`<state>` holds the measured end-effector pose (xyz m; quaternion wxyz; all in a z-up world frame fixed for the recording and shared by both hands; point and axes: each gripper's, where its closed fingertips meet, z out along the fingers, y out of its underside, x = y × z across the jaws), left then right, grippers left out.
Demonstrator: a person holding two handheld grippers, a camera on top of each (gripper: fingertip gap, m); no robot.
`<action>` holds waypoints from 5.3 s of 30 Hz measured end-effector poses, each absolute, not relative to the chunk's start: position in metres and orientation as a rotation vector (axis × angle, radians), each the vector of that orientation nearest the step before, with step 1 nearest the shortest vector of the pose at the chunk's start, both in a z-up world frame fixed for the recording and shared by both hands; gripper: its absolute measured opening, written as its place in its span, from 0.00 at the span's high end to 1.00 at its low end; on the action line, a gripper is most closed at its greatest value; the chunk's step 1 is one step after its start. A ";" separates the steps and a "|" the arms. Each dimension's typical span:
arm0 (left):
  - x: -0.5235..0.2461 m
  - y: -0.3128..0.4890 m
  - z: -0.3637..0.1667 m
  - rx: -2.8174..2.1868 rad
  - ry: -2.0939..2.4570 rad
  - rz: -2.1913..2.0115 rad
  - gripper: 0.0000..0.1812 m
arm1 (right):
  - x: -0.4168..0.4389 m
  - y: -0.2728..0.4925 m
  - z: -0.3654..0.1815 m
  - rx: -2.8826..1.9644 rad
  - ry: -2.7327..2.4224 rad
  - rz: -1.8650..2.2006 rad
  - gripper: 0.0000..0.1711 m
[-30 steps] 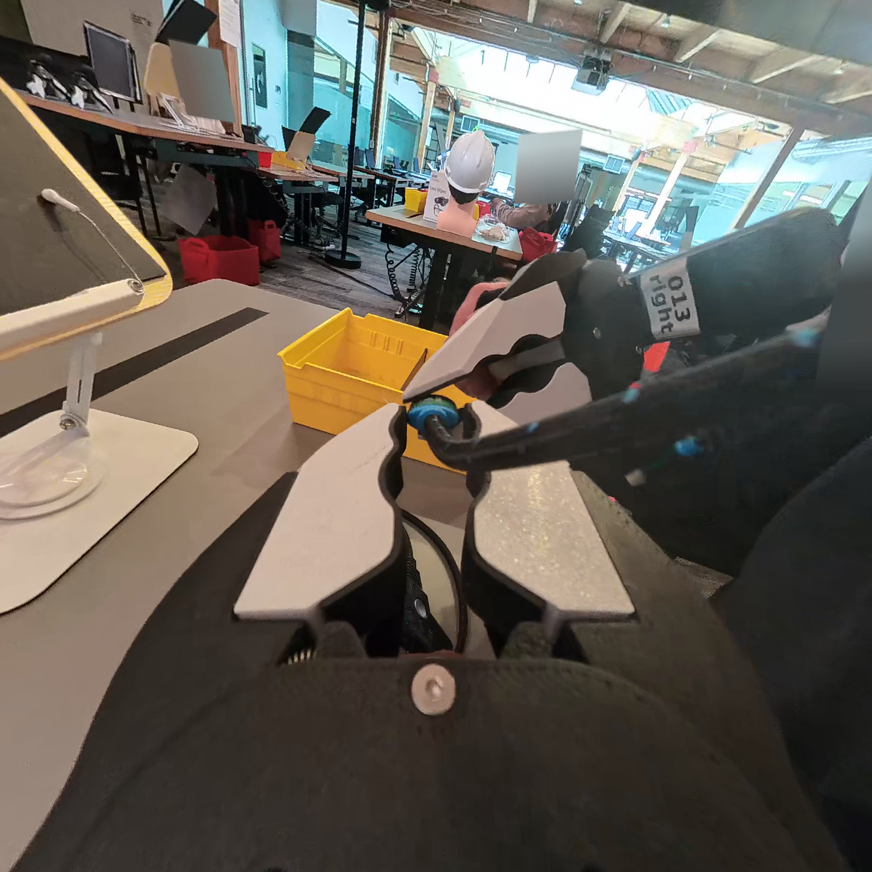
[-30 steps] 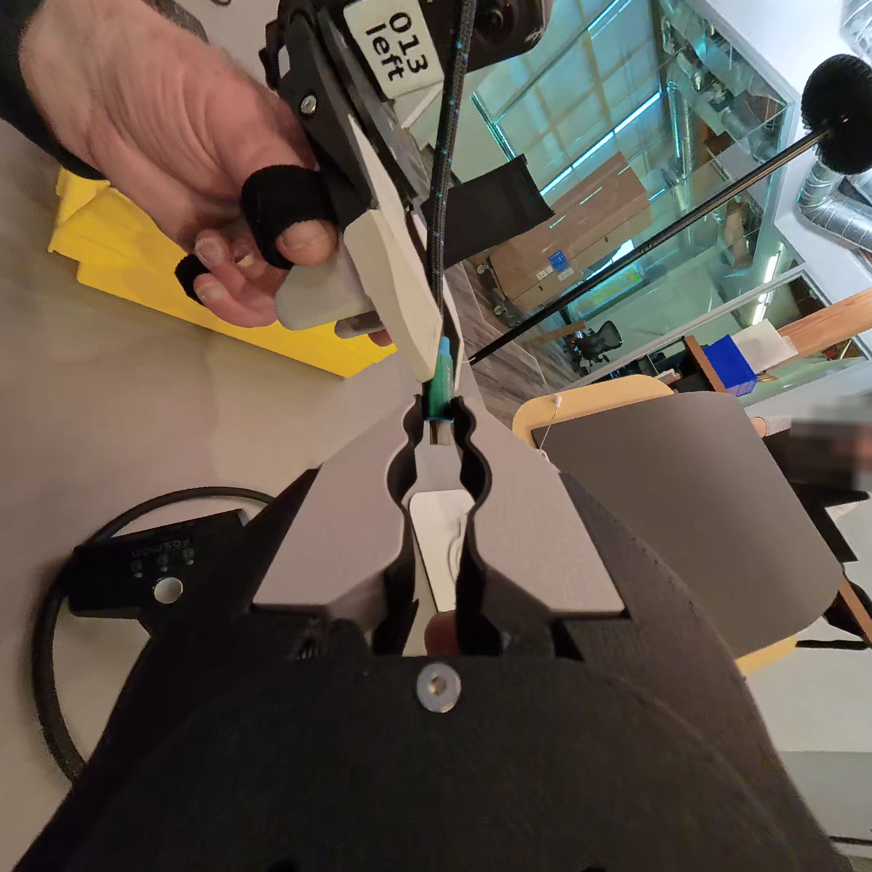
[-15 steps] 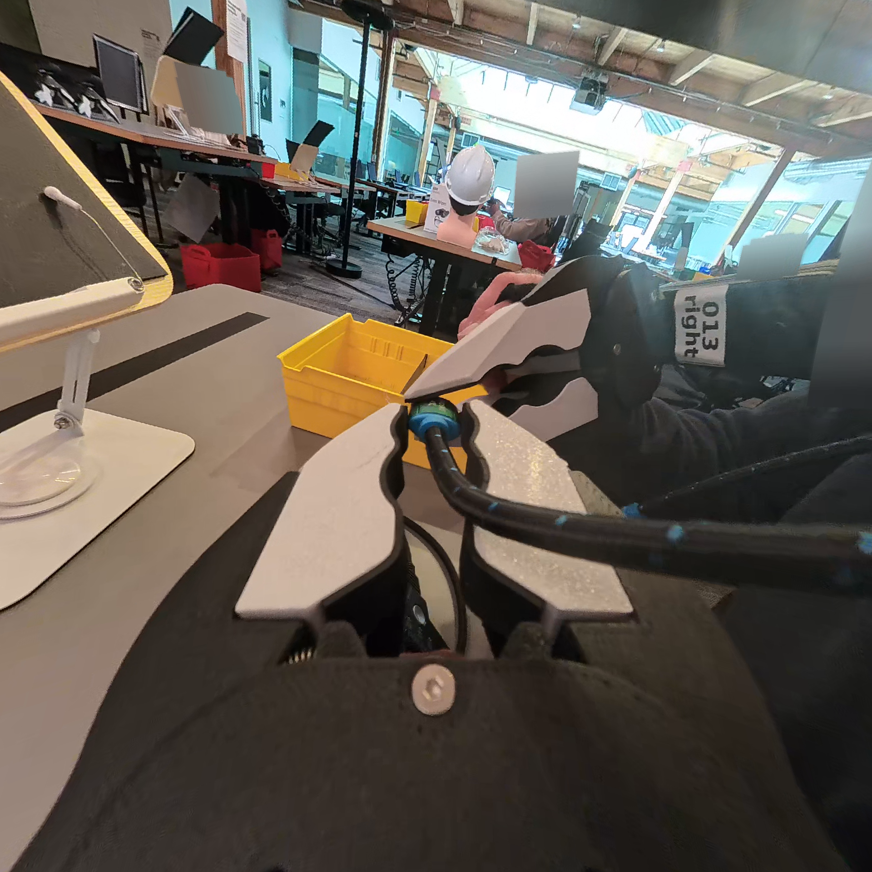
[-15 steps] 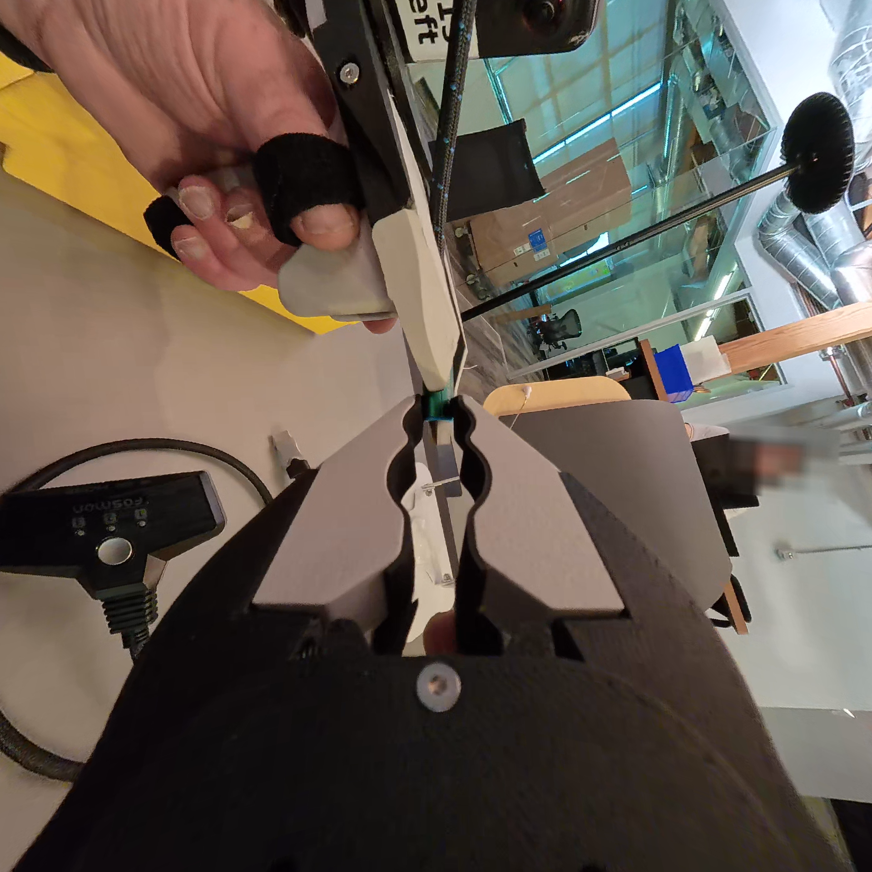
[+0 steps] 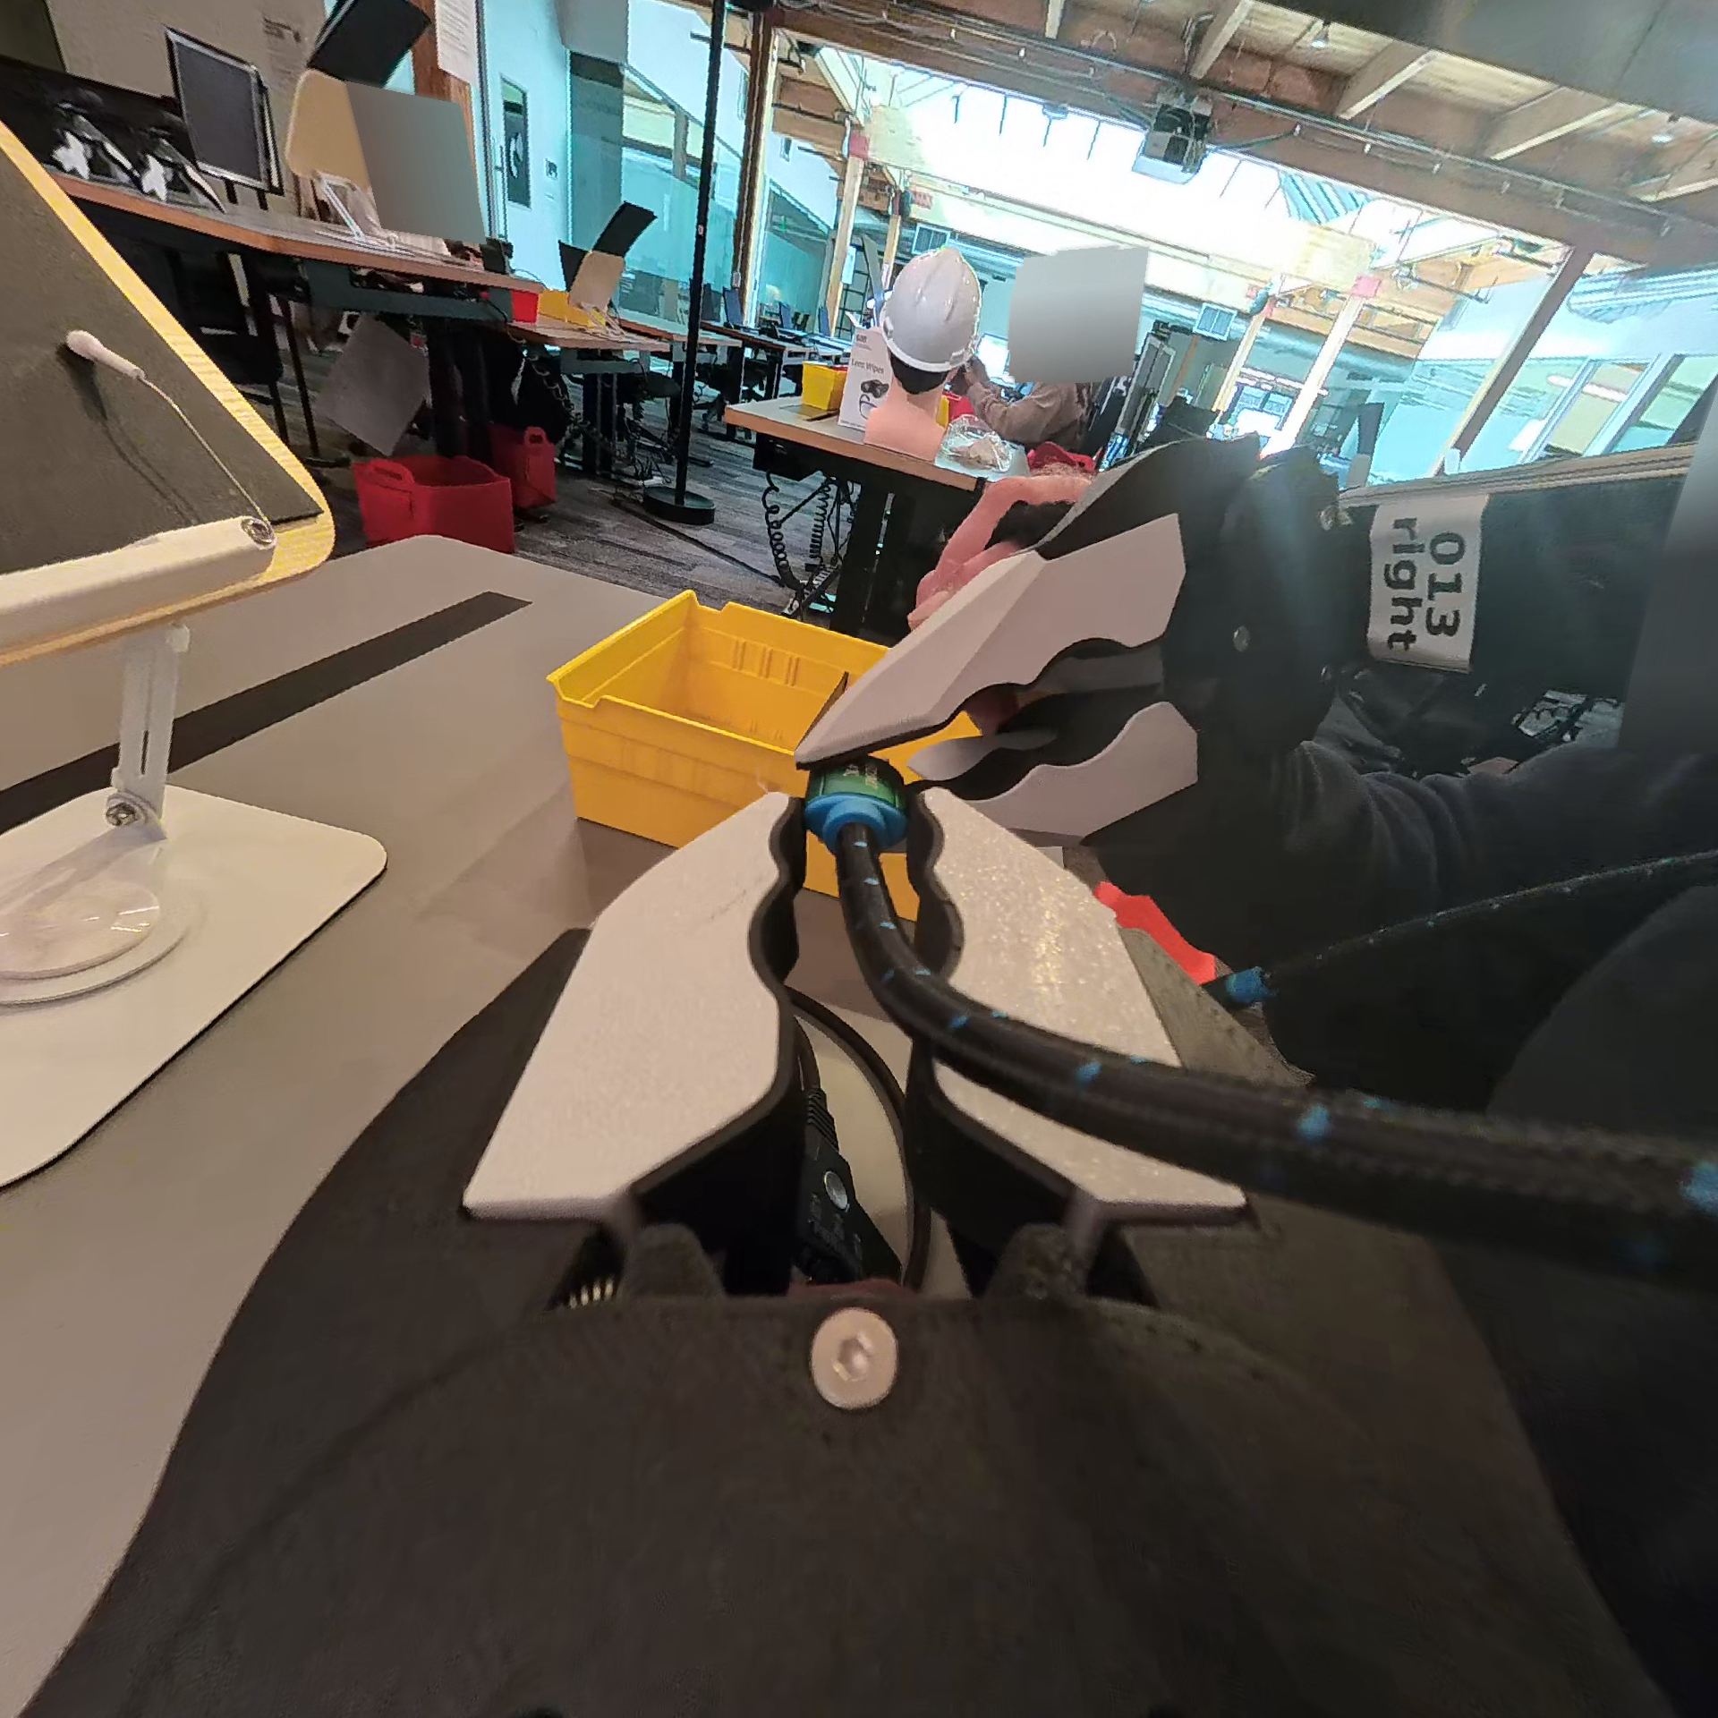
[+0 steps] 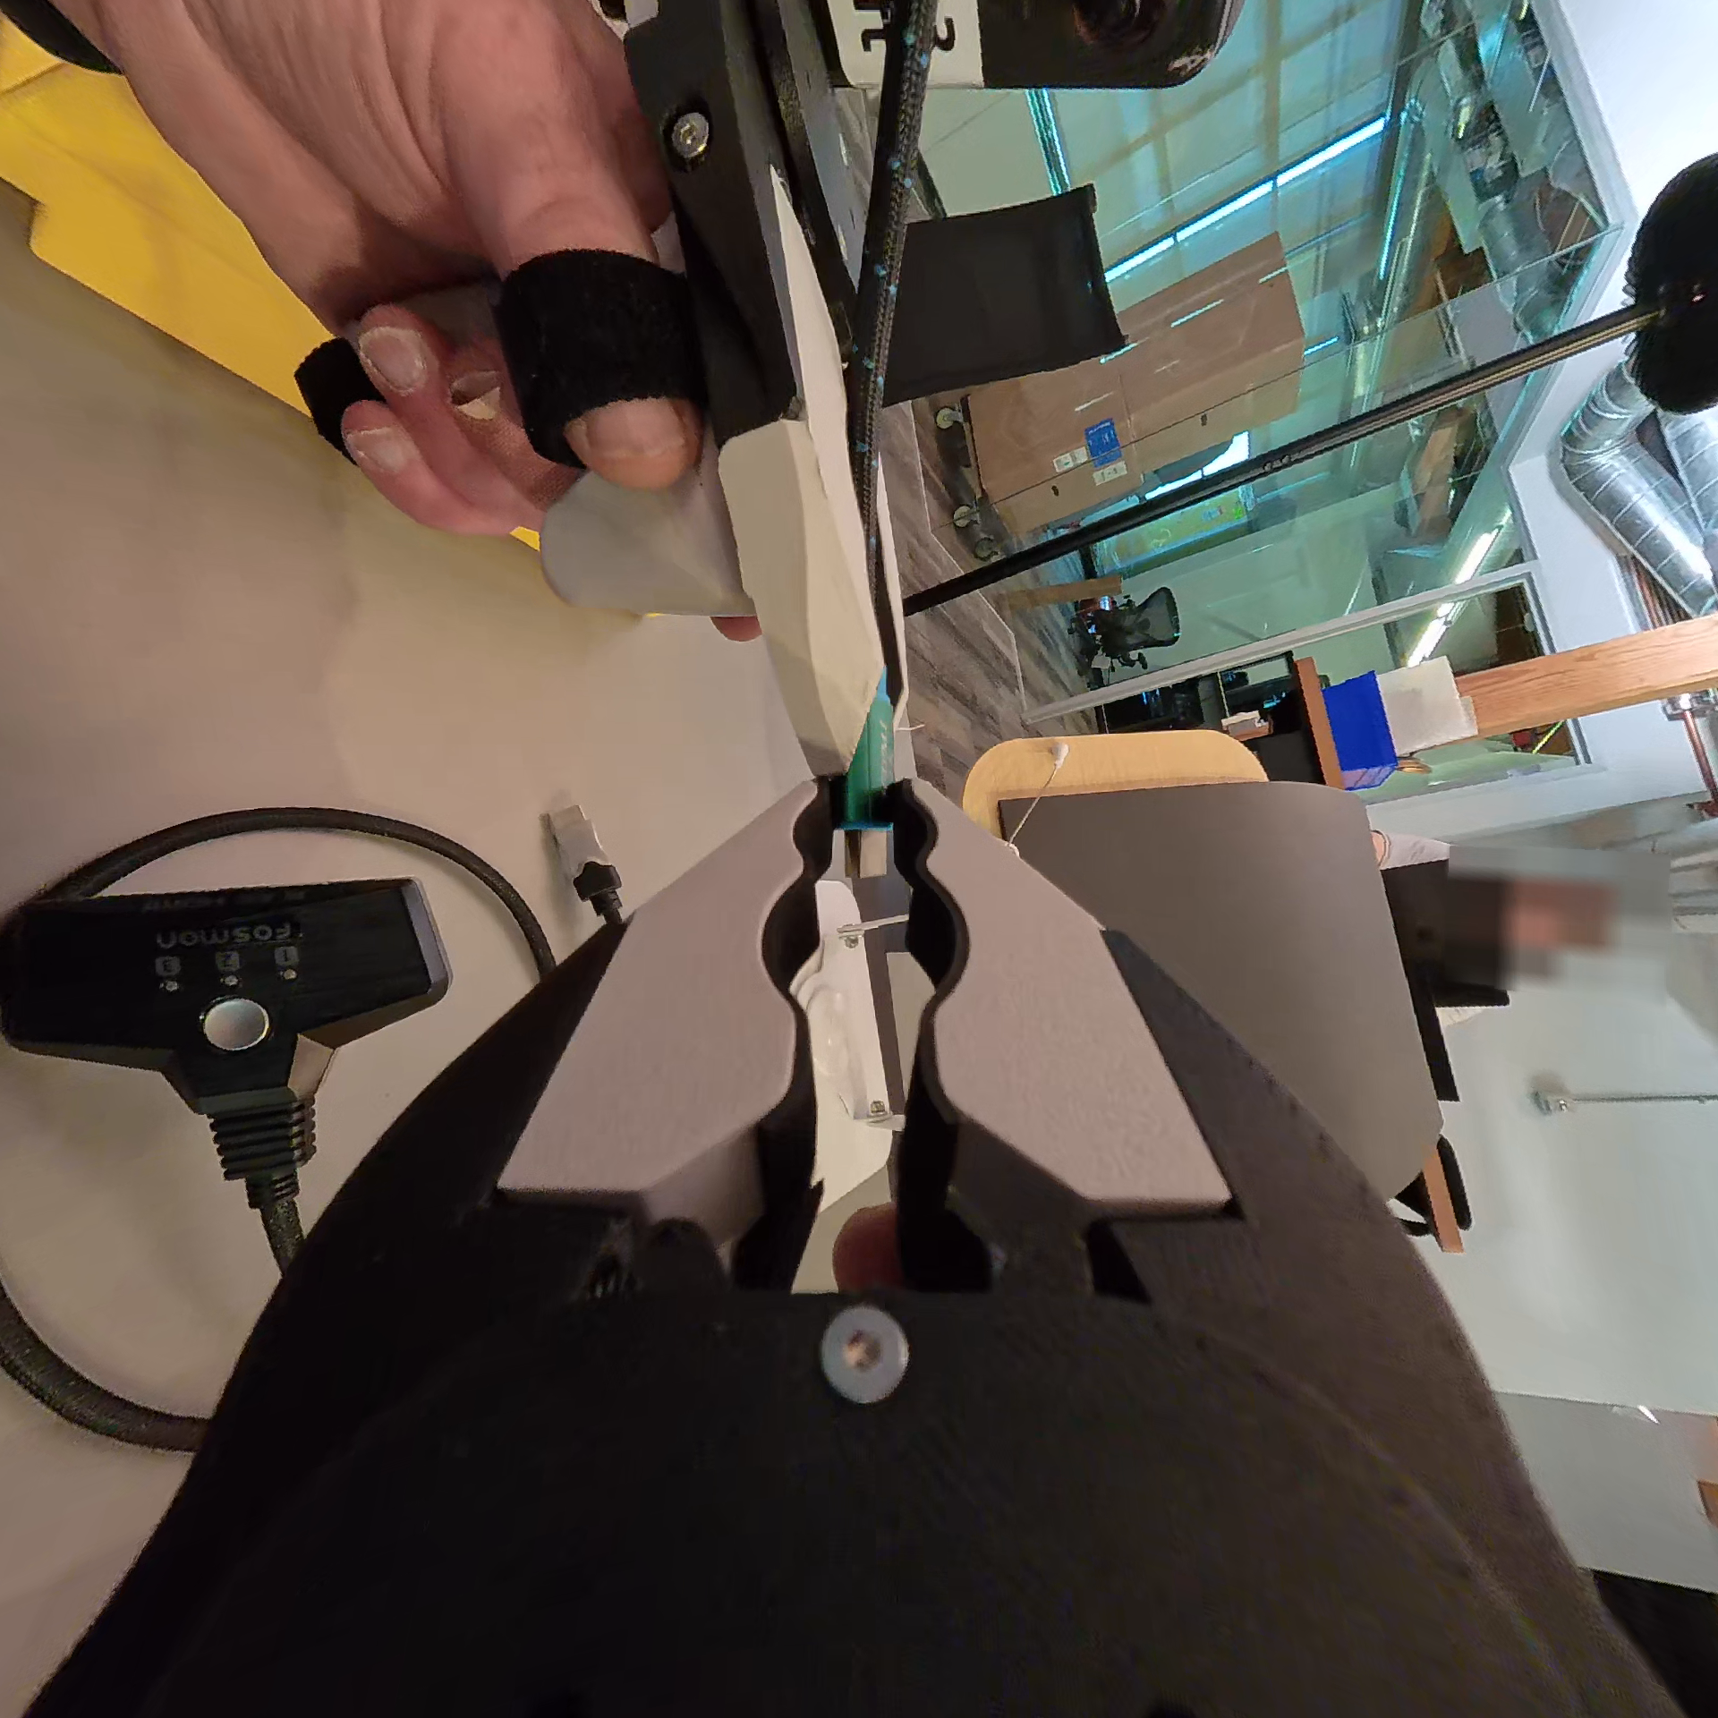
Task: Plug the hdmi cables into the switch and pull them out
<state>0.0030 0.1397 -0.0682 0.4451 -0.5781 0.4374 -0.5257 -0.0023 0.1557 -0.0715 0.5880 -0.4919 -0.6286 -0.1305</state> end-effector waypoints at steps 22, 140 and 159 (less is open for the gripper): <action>0.005 0.138 -0.069 -1.399 1.058 -1.302 0.89 | 0.000 0.150 -0.072 -1.147 -1.494 -0.273 0.94; -0.069 0.147 -0.083 -1.464 0.934 -1.255 0.89 | 0.011 0.139 -0.275 -1.990 -1.532 0.406 0.79; -0.070 0.138 -0.079 -1.444 0.999 -1.246 0.89 | 0.002 0.130 -0.154 -1.663 -1.445 0.991 0.79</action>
